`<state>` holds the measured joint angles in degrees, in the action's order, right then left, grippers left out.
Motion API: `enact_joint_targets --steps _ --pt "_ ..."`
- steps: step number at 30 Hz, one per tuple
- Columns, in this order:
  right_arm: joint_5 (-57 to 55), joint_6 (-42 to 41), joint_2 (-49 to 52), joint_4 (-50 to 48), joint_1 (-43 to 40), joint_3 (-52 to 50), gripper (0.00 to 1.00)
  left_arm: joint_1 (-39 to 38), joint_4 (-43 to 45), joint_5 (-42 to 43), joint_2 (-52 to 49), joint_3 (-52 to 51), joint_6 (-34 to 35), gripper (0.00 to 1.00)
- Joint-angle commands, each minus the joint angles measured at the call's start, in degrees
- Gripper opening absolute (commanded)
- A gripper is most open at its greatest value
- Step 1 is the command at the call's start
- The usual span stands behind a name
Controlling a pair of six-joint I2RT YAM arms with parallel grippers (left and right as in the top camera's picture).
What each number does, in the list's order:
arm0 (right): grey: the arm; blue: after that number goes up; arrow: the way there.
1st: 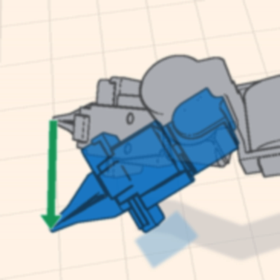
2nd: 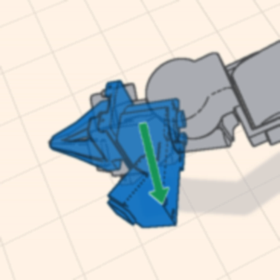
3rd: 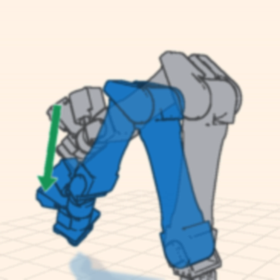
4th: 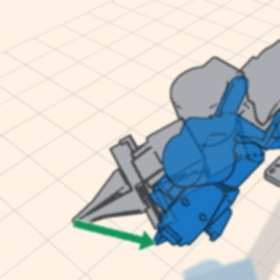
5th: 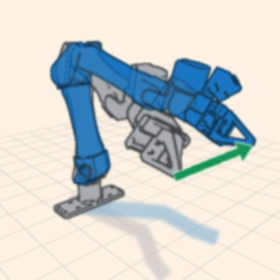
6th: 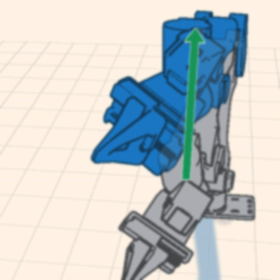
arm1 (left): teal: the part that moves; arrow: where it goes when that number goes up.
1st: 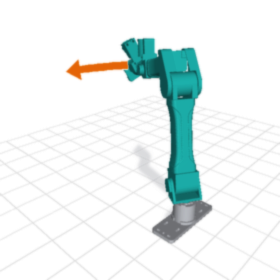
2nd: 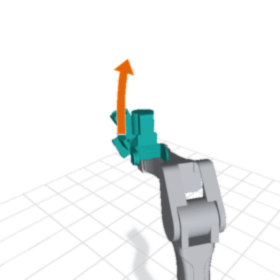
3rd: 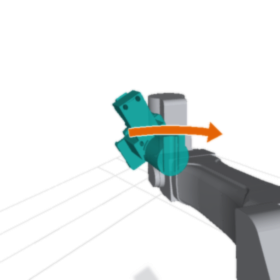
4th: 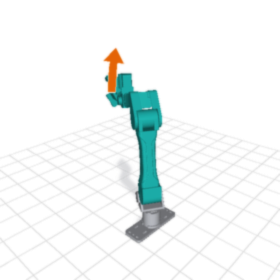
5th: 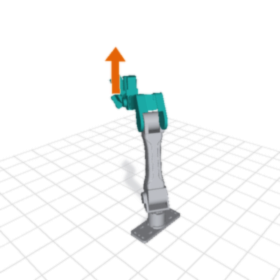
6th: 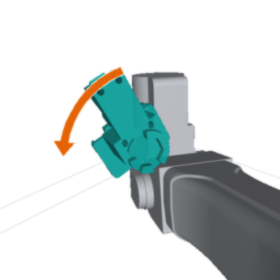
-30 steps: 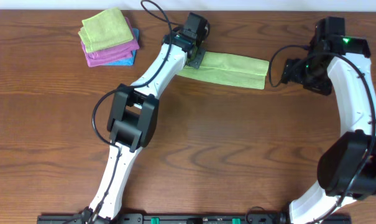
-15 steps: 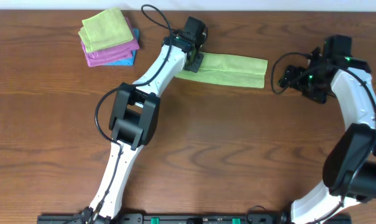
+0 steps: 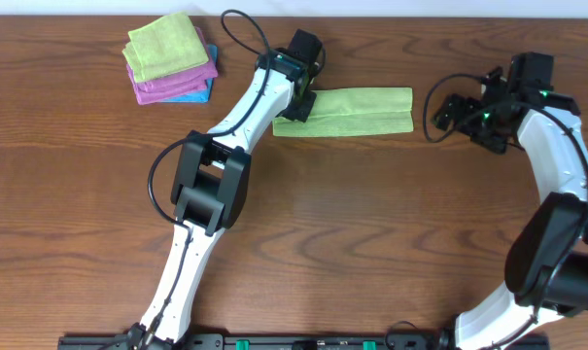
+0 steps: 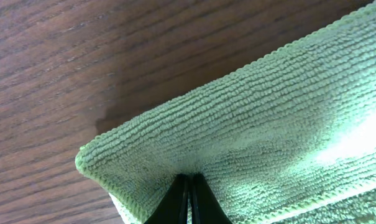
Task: Fold the cloth
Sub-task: 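Grasp the strip's right end and fold it left toward the left gripper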
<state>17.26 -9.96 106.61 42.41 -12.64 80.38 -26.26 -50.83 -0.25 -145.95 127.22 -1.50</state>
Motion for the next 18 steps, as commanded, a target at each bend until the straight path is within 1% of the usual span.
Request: enact_joint_targets --steps 1,3,5,7,11,15,18 --pt "3.43 0.59 0.59 -2.89 -0.09 -0.98 0.99 -0.87 -1.57 1.73 -1.7 -1.49 0.44 0.06" --pt "6.38 0.61 2.73 -5.86 -0.13 -0.98 0.99 -0.85 -1.6 1.75 -1.7 -1.49 0.44 0.05" --pt "11.89 0.57 5.6 -9.35 -0.48 -0.98 0.99 -0.74 -1.6 1.73 -1.7 -1.49 0.42 0.06" --pt "15.61 -1.42 8.39 -12.31 -0.92 -0.94 0.99 -0.72 -1.6 1.73 -1.7 -1.49 0.42 0.06" --pt "17.51 -2.43 12.04 -15.17 -1.03 -0.94 0.99 -0.66 -1.6 1.77 -1.7 -1.49 0.42 0.06" --pt "18.25 -3.37 13.38 -17.38 -0.94 -0.94 0.99 -0.66 -1.46 1.77 -1.7 -1.49 0.42 0.06" --pt "20.98 -5.05 14.82 -19.54 -0.94 -0.94 0.99 -0.66 -1.18 1.81 -1.7 -1.49 0.42 0.06"
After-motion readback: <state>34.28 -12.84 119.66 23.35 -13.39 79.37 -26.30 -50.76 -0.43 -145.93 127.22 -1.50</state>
